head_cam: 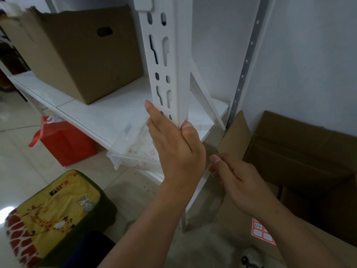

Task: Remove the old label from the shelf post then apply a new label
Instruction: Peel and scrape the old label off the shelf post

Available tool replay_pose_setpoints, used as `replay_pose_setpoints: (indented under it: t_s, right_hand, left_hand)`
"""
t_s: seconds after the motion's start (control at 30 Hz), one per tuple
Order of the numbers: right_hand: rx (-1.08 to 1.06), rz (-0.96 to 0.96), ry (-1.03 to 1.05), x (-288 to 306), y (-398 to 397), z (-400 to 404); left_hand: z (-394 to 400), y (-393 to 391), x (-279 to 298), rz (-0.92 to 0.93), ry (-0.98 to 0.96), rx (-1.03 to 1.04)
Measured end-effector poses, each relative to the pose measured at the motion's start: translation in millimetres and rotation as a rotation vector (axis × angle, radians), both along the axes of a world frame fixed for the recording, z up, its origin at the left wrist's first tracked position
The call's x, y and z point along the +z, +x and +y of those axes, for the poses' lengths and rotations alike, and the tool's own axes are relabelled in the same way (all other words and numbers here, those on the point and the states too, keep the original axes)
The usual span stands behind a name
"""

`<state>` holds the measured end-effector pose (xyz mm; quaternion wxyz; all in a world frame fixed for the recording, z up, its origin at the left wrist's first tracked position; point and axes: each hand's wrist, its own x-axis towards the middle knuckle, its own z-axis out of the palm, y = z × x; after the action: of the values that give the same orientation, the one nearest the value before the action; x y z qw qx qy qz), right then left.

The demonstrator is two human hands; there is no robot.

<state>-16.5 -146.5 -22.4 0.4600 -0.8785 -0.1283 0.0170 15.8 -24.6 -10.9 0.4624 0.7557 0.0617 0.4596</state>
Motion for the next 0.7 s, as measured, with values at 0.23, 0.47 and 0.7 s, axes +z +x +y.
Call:
replay_pose_setpoints:
  t_s: [0.23,0.47,0.7]
  right_hand:
    - [-0.005,0.003,-0.057,-4.2,-2.0,-0.3]
    - [-0.038,-0.013,-0.049,-3.0,-4.5,-2.3]
    - [-0.127,-0.131,0.009,-0.4,-4.2,1.9]
  left_hand:
    - [-2.1,0.5,5.8,-0.012,-0.050,-0.003]
    - [-3.3,3.2,3.7,-0.027,-0.071,-0.003]
    - [-3.2,3.7,4.1,-0.025,-0.073,-0.002]
